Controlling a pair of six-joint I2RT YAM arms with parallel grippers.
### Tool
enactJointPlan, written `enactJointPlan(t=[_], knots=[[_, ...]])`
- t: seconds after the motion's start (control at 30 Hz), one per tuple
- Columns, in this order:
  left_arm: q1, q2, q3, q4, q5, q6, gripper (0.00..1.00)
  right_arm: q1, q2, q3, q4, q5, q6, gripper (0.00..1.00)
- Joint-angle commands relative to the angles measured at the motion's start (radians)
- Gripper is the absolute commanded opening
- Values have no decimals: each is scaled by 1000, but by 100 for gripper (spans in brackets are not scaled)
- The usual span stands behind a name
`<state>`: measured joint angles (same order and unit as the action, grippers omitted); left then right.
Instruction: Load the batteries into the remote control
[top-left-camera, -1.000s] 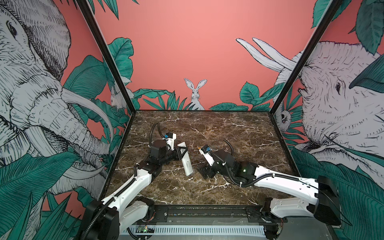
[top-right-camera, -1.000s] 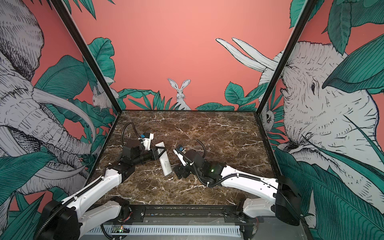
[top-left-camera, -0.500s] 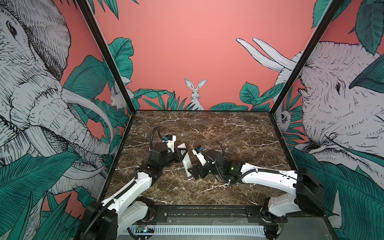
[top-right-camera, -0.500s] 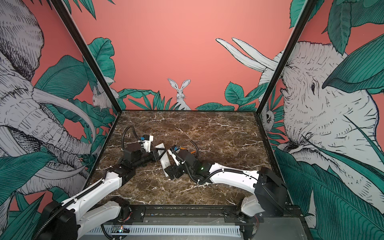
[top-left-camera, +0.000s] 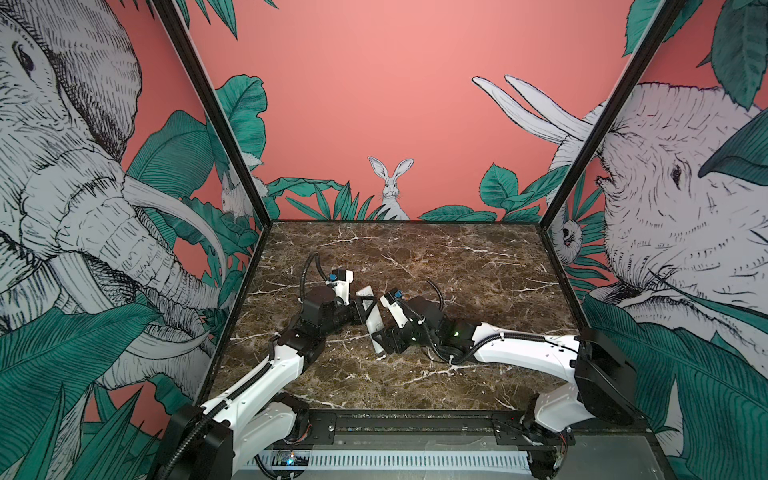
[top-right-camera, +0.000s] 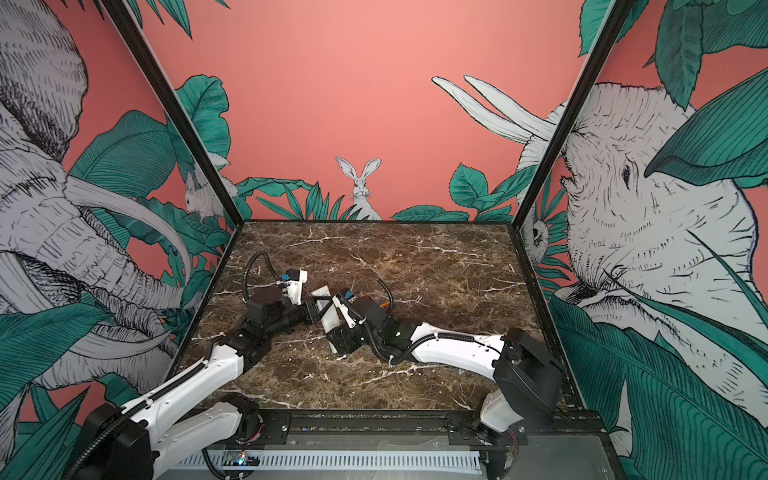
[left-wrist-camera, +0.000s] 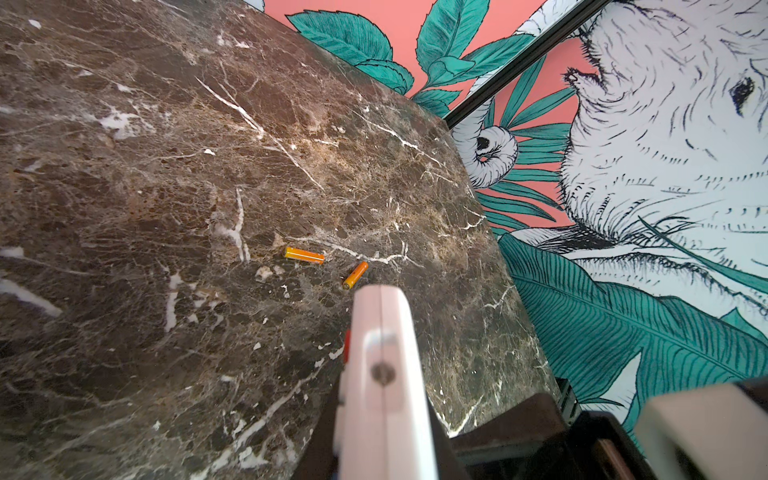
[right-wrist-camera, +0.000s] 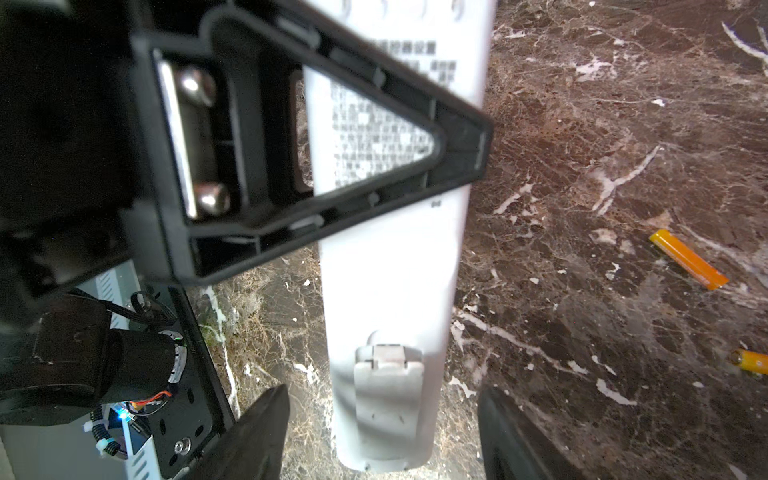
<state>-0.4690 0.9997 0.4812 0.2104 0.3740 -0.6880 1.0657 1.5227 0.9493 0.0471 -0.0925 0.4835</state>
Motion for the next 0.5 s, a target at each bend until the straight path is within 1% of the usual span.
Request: enactJointPlan(t=[0.0, 0.47], knots=[[-5, -27, -9, 37, -6, -3, 0, -10, 13, 28, 45, -7, 9, 69], [-8, -28, -10, 39, -4, -2, 0, -15, 38, 37, 60, -25, 13, 54]])
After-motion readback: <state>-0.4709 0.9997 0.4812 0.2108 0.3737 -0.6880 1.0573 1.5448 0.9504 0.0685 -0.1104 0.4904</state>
